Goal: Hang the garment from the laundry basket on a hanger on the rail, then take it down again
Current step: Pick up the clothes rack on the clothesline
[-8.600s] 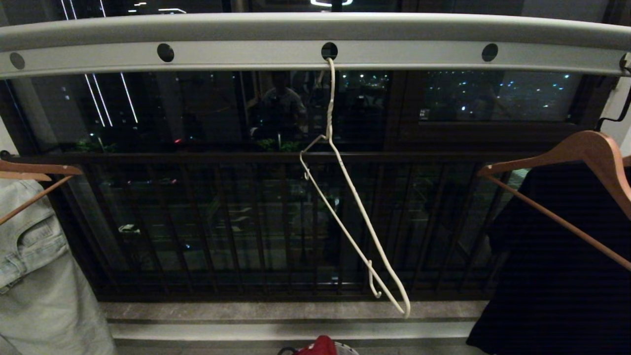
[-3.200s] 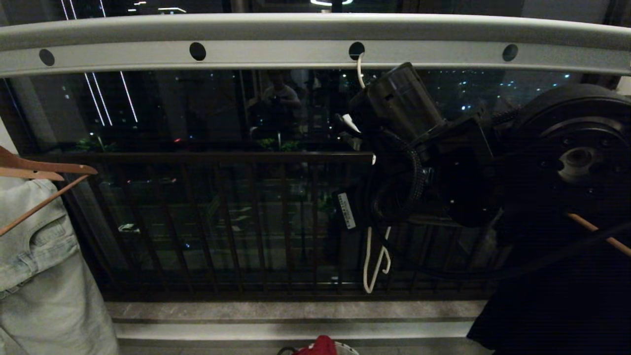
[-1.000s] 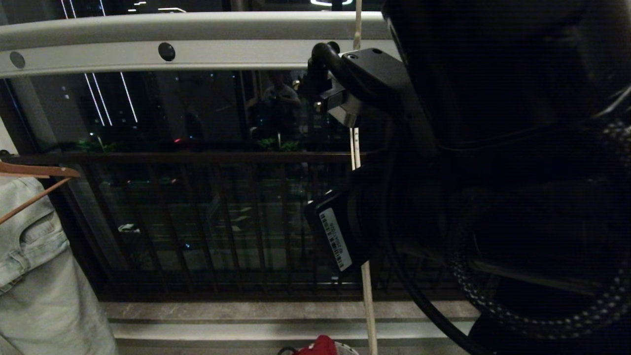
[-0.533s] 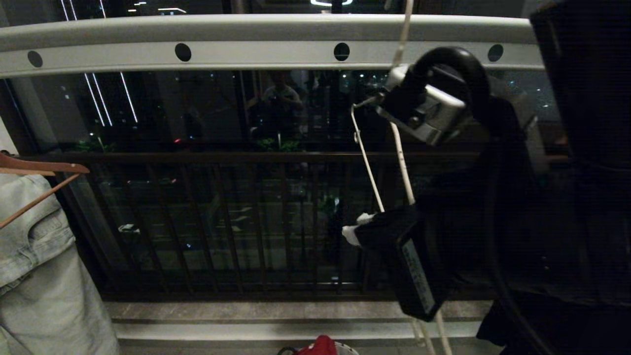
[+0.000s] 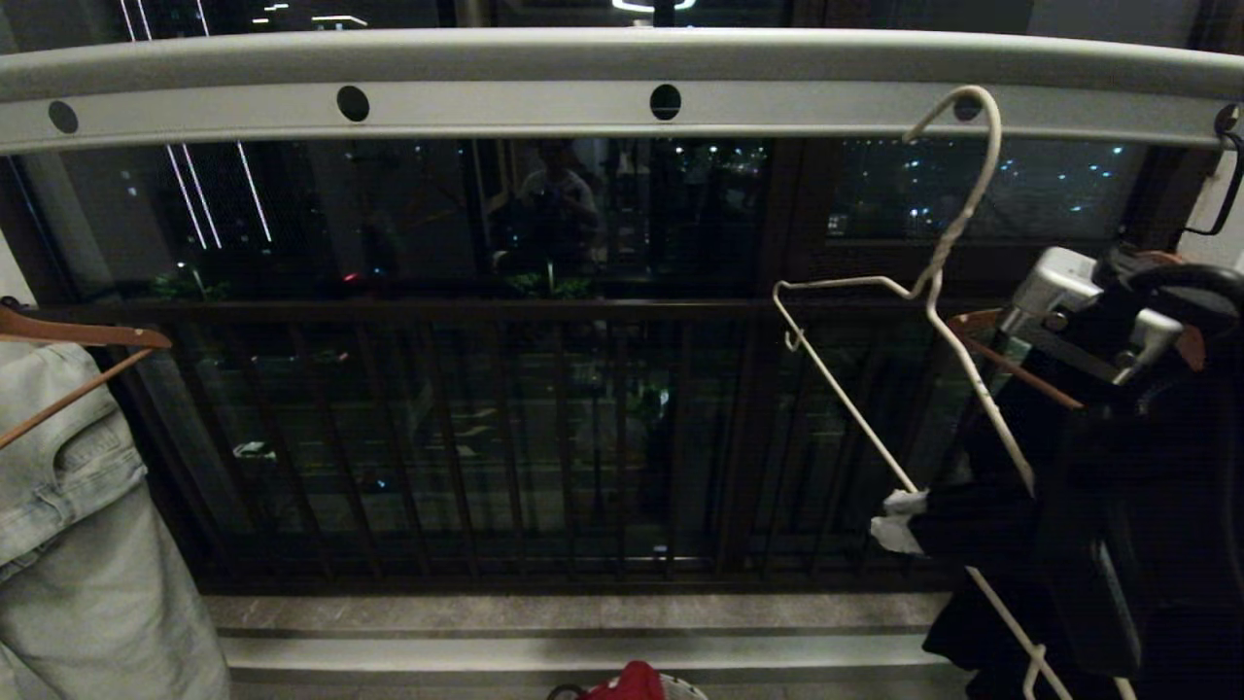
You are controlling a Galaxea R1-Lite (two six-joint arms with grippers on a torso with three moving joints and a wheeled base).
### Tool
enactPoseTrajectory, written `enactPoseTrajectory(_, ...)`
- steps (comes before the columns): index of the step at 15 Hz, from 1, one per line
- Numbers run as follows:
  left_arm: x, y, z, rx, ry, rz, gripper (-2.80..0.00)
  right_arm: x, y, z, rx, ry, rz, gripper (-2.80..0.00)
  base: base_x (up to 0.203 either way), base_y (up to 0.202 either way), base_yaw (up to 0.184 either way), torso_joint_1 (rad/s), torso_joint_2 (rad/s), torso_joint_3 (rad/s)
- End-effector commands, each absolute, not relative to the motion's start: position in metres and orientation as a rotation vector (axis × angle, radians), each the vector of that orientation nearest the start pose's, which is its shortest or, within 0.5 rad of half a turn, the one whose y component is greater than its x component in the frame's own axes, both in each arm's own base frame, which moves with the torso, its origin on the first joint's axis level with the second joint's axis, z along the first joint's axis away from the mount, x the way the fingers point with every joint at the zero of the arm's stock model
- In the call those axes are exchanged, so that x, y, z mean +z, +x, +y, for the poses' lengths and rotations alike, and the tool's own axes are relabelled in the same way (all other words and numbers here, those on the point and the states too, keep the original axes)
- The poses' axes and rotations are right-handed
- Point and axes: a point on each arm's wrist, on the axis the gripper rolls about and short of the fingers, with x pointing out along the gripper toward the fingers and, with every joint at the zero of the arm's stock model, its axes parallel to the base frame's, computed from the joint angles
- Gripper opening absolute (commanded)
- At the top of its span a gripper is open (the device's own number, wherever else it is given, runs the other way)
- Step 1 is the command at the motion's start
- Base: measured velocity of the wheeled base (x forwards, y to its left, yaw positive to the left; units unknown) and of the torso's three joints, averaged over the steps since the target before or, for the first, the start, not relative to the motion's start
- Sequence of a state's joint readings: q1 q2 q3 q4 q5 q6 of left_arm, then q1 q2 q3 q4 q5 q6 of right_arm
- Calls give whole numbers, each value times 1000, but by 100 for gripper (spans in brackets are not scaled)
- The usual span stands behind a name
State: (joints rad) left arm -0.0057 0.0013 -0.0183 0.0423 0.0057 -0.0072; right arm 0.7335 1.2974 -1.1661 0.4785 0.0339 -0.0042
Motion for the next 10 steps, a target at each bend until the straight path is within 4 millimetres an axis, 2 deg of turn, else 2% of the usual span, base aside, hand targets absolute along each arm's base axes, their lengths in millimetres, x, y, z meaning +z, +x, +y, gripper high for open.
enactPoseTrajectory(1, 76, -24, 0, 0, -8, 26, -280, 270, 141, 97, 728, -222, 608, -280, 0, 0, 0, 0, 0, 0)
enactPoseTrajectory(3, 76, -24, 0, 0, -8, 26, -280, 258, 150, 86, 815, -267, 623, -280, 0, 0, 0, 0, 0, 0)
enactPoseTrajectory(7, 76, -24, 0, 0, -8, 26, -280, 241, 173, 90, 956, -269, 641, -280, 0, 0, 0, 0, 0, 0)
enactPoseTrajectory(10, 76, -24, 0, 0, -8, 26, -280, 240, 175, 92, 1009, -272, 605, -280, 0, 0, 0, 0, 0, 0)
